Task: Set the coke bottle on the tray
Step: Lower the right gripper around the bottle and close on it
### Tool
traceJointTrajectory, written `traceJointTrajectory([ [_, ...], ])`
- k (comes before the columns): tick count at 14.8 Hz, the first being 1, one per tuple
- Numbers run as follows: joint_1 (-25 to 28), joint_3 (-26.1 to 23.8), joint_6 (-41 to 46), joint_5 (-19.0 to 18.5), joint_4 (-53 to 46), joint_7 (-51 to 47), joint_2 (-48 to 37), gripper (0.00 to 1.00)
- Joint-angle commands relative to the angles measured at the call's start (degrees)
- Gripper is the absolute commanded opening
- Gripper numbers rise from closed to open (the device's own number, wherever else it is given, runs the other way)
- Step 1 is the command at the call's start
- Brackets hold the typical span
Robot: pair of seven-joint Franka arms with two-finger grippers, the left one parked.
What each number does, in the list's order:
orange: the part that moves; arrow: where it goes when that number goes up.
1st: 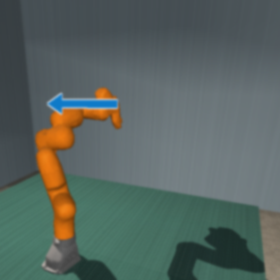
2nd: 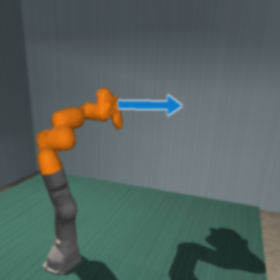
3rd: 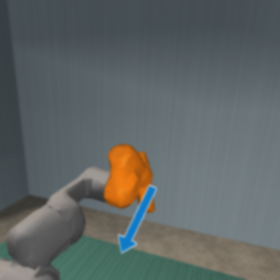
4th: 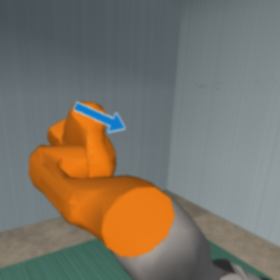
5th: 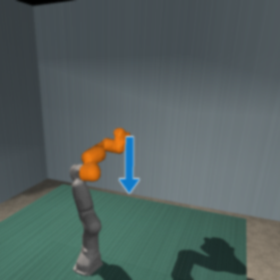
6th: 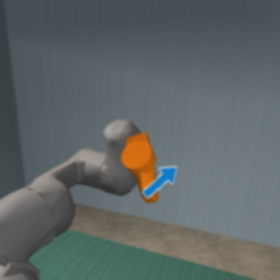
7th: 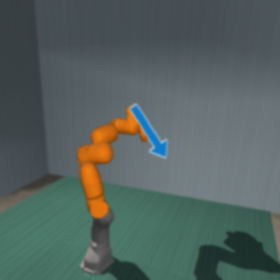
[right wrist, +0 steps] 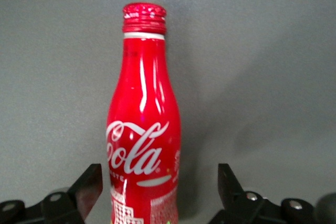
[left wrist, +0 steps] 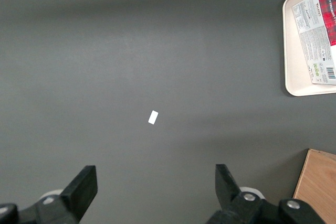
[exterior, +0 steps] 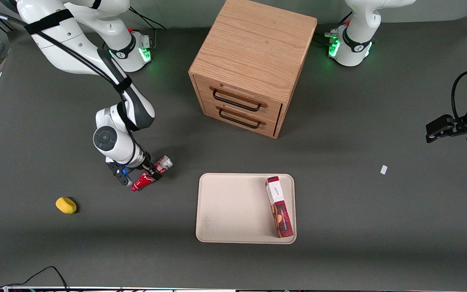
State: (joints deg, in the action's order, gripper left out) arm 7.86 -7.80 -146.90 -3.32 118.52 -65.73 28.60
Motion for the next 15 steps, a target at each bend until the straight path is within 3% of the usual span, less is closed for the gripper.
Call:
traceJointTrajectory([
  [1,-0.3,-0.11,-2.6,-1.96,-0.57,-1.77,1.81,0.79],
  [3,-0.21,-0.1,-2.6,-1.96,-0.66,-1.77,1.72,0.37],
  [4,-0.3,-0.11,-2.51,-1.96,-0.74,-1.77,1.72,0.21],
  [6,-0.3,-0.11,-2.34,-1.96,-1.01,-1.69,1.46,0.0],
  [9,-0.13,-0.11,-0.85,-1.96,-2.58,-0.46,0.58,0.0],
  [15,0.93,-0.89,17.41,-2.04,-15.83,6.21,-3.37,0.0],
])
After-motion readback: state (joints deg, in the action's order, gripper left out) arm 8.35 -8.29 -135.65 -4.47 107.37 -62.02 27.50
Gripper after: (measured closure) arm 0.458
